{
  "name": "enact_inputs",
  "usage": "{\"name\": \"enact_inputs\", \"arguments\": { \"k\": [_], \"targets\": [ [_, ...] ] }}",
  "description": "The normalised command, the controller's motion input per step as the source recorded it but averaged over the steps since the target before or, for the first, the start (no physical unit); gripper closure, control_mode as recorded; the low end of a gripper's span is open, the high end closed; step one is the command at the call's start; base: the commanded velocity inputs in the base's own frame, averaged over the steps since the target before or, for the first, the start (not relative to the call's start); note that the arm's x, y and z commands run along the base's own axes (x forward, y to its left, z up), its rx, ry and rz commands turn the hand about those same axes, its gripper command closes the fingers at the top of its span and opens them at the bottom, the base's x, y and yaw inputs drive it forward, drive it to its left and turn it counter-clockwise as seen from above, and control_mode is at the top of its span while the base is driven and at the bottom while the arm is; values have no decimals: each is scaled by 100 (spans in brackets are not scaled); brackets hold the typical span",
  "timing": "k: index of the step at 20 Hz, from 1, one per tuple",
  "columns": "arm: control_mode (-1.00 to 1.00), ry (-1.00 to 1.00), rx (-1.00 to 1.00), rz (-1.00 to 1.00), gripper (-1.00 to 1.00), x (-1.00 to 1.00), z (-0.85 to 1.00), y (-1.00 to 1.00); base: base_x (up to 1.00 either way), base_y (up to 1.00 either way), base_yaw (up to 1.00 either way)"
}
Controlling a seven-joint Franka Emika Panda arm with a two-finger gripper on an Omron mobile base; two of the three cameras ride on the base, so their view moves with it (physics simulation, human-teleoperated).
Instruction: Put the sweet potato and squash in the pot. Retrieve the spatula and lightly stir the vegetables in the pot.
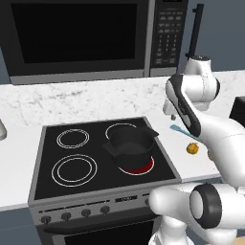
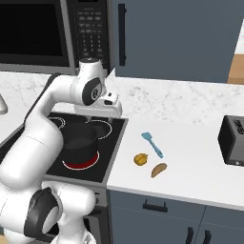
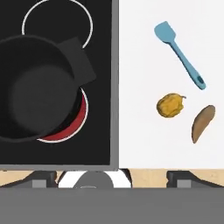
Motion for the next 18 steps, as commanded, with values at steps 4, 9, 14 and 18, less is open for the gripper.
{"name": "enact_inputs", "arguments": {
  "k": [4, 9, 14, 18],
  "targets": [
    [-100, 21, 0, -12, -100, 5, -85, -96, 0, 0, 0],
    [-100, 34, 0, -23, -100, 16, -100, -86, 0, 0, 0],
    [-100, 20, 1, -23, -100, 55, -82, -65, 0, 0, 0],
    [-100, 5, 0, -4, -100, 79, -67, -16, 0, 0, 0]
  ]
}}
